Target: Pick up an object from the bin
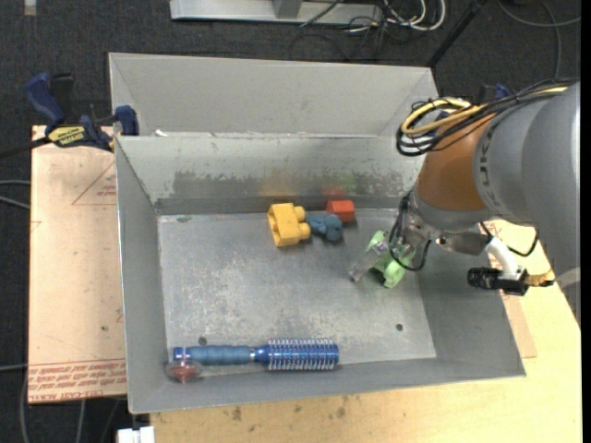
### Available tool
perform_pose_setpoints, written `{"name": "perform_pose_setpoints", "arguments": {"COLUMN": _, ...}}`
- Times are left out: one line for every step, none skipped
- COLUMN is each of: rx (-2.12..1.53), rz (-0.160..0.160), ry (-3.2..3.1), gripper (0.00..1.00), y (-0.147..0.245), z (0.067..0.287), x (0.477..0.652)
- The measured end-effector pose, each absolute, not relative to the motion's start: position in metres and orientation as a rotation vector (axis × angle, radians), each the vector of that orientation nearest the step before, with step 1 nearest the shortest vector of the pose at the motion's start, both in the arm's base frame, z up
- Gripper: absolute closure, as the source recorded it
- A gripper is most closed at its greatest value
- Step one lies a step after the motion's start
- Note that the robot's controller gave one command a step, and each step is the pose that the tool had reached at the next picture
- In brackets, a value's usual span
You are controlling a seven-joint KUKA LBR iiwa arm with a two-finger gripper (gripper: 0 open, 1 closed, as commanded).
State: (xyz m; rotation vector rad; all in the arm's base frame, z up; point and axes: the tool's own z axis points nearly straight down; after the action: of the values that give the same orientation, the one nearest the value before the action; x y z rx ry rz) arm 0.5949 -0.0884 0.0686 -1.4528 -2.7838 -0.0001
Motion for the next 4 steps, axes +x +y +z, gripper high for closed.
{"name": "perform_pose_setpoints", "arguments": {"rx": -1.448, "rz": 0.000, "ry": -2.787, "gripper": 0.00, "y": -0.088, "z": 0.069, "x": 0.595}}
{"name": "perform_pose_setpoints", "arguments": {"rx": -1.448, "rz": 0.000, "ry": -2.788, "gripper": 1.00, "y": -0.088, "z": 0.069, "x": 0.596}}
{"name": "perform_pose_setpoints", "arguments": {"rx": -1.445, "rz": -0.002, "ry": -2.793, "gripper": 1.00, "y": -0.088, "z": 0.090, "x": 0.596}}
{"name": "perform_pose_setpoints", "arguments": {"rx": -1.442, "rz": -0.004, "ry": -2.798, "gripper": 1.00, "y": -0.088, "z": 0.138, "x": 0.598}}
